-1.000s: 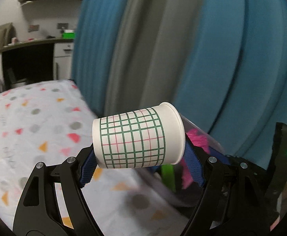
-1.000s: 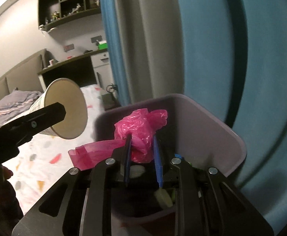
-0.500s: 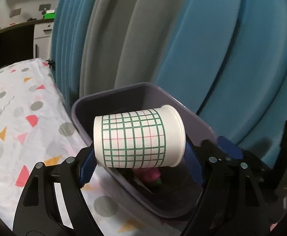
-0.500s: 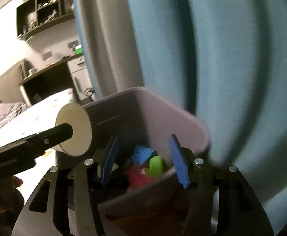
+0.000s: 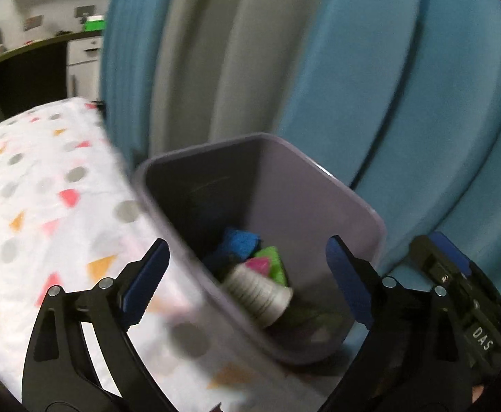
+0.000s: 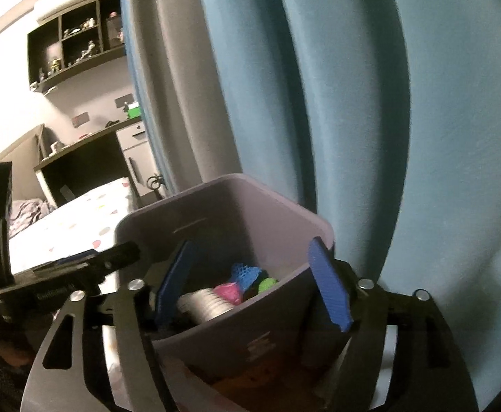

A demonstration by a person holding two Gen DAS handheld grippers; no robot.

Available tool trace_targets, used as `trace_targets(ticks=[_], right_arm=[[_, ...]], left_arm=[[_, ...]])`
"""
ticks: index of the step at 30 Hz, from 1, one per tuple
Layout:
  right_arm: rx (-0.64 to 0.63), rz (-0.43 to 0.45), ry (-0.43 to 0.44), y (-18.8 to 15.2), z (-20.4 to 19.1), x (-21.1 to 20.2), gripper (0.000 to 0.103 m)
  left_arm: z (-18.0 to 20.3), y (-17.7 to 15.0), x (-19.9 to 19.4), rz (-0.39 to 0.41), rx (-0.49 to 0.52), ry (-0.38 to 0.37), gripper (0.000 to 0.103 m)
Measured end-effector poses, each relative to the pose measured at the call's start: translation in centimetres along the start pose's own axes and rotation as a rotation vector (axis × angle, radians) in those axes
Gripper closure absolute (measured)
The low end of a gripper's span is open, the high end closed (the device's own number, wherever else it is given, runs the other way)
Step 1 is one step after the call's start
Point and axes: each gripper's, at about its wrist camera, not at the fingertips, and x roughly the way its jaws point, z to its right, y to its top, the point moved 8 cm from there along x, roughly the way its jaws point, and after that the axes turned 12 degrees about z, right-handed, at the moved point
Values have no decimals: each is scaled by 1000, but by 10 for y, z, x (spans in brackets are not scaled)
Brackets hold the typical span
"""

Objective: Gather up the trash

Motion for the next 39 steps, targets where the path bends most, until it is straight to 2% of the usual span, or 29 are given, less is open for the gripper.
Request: trace_targets(ticks=[1, 4, 8, 12, 16, 21, 28, 39], right_arm=[[-11, 2, 12, -1, -6, -2, 22], [-48, 12, 41, -3, -27, -9, 16], [-93, 13, 65, -6, -53, -17, 14], [-108, 19, 94, -5, -79, -26, 6], [-128, 32, 118, -6, -104, -43, 6], [-158, 38, 122, -9, -130, -64, 6], [-192, 74, 149, -8, -163, -98, 6], [-227, 119, 179, -9, -194, -133, 6]], left_arm=[[-5, 1, -8, 14, 5, 23, 10], [-24, 4, -41, 79, 55, 137, 7], [-52, 7, -97, 178, 94, 292, 6], [-74, 3, -146, 207, 96, 369, 6], [-94, -8, -187, 222, 98, 461, 6], [-106, -19, -231, 244, 67, 479, 6], [-113, -30, -278, 280, 82, 532, 6], [-124, -33, -324, 346, 38, 561, 6]])
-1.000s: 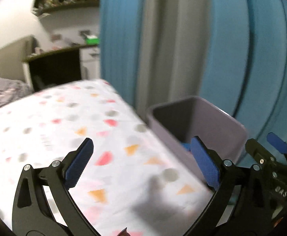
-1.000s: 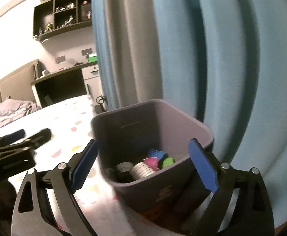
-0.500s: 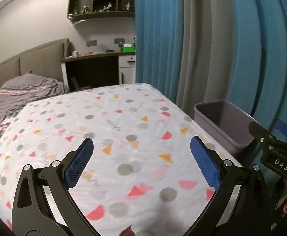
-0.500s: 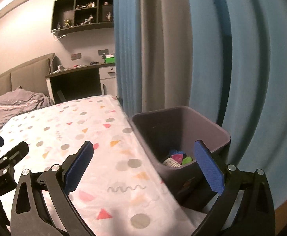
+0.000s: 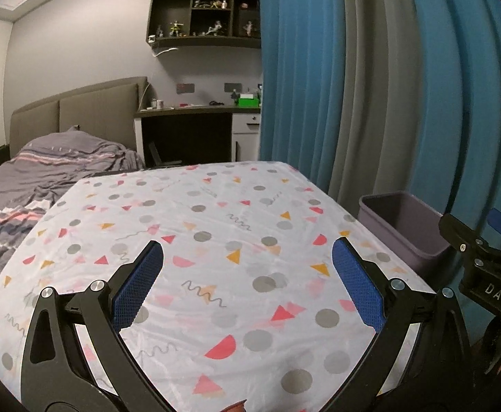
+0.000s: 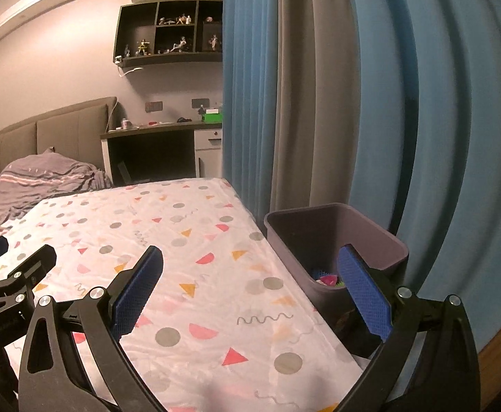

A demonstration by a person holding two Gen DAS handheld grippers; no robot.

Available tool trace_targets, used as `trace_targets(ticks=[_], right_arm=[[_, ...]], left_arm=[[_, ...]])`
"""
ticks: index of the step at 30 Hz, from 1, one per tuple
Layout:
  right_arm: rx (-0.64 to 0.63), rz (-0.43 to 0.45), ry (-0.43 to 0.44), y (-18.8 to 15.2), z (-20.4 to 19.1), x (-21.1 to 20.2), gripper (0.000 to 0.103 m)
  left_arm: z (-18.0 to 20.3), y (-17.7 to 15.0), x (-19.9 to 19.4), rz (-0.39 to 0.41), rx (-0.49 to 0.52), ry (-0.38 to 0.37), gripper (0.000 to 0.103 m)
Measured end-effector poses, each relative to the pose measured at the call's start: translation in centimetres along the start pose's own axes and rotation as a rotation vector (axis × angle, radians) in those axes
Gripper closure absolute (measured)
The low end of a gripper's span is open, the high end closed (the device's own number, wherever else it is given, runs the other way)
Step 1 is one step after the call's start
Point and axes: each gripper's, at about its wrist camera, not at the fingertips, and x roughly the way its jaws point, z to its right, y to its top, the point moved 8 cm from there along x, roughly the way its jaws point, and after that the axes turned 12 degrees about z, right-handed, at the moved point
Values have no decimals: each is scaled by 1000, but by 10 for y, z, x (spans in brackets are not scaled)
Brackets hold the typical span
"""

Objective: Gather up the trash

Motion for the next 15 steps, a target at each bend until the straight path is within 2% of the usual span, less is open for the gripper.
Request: trace_targets(ticks=[15], right_arm=[[-3, 21, 1, 6, -5, -9, 6]], left_arm=[[3, 3, -8, -3, -10, -34, 6]])
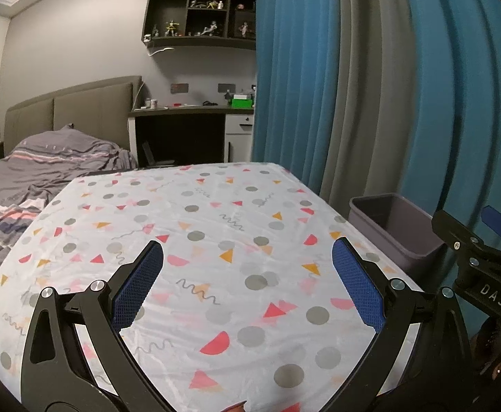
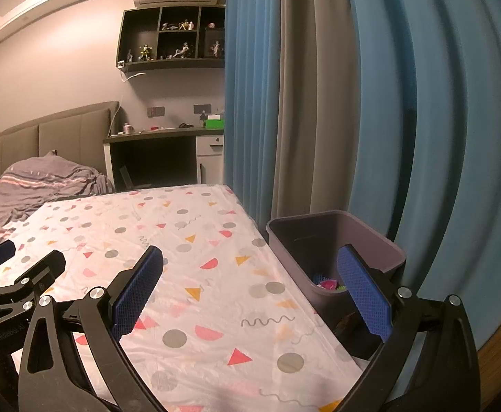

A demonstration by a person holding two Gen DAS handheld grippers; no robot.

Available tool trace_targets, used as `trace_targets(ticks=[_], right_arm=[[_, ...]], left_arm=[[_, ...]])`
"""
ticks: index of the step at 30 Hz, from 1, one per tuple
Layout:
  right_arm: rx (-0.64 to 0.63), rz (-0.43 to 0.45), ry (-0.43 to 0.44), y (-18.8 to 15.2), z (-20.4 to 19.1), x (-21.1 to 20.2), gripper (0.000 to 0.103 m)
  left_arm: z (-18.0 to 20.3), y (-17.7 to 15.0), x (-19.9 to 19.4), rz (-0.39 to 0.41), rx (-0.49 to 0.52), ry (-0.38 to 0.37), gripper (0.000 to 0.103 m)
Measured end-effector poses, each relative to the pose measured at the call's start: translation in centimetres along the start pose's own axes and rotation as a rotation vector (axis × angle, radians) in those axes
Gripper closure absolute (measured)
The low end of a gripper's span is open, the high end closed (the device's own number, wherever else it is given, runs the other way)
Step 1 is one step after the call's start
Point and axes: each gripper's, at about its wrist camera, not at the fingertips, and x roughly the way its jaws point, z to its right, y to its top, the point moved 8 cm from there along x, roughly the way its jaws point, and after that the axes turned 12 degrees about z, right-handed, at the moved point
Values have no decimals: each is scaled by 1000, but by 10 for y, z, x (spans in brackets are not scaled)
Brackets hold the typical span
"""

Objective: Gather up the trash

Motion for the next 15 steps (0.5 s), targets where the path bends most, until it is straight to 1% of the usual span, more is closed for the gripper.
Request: trace_targets(ticks=[15], right_arm=[[1, -2, -2, 1, 1, -1, 6]], left_arm=[[8, -2, 5, -17, -9, -18, 6]])
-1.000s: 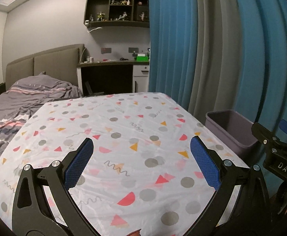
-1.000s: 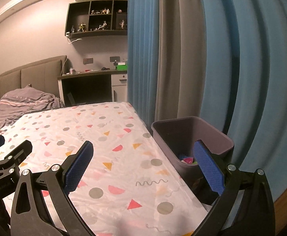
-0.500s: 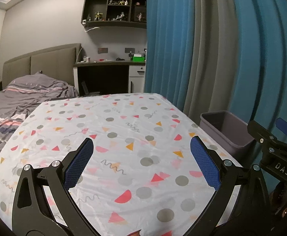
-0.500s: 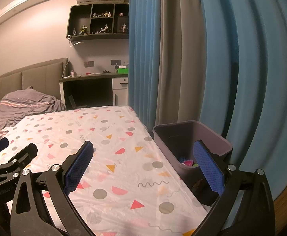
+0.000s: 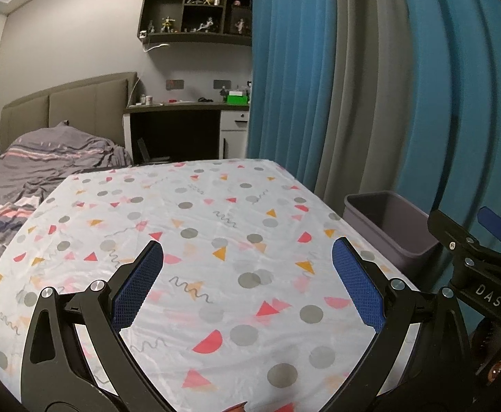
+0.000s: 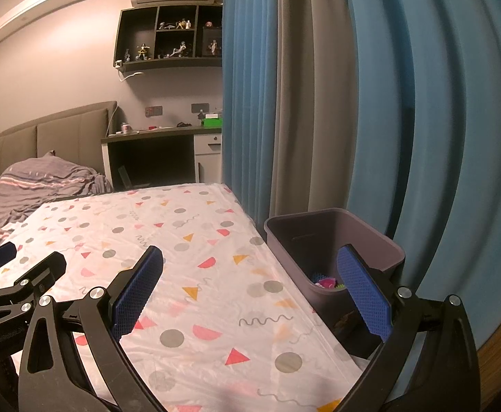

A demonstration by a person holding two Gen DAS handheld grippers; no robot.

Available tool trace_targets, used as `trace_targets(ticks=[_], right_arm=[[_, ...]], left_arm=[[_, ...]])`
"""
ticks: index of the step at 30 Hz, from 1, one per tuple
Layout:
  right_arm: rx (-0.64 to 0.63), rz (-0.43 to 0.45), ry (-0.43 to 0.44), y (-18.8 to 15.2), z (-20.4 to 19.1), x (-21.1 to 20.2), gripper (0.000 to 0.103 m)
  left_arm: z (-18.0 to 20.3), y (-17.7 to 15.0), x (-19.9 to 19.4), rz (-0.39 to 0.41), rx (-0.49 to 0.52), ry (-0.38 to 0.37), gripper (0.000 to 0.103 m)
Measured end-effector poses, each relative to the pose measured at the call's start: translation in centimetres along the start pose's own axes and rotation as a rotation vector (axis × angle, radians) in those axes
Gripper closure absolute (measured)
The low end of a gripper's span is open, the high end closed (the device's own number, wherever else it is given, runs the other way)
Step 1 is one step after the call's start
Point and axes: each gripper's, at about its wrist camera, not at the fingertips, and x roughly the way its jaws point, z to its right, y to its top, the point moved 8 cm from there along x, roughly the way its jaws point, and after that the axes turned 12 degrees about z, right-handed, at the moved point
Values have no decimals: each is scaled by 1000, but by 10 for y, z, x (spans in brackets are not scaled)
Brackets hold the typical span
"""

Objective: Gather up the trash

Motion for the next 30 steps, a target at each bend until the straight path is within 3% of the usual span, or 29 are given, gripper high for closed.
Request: trace_targets(ticks=[30], right_arm=[[1, 0, 2, 0, 2, 0, 6]], left_arm=[[6, -1, 1, -1, -4, -4, 6]])
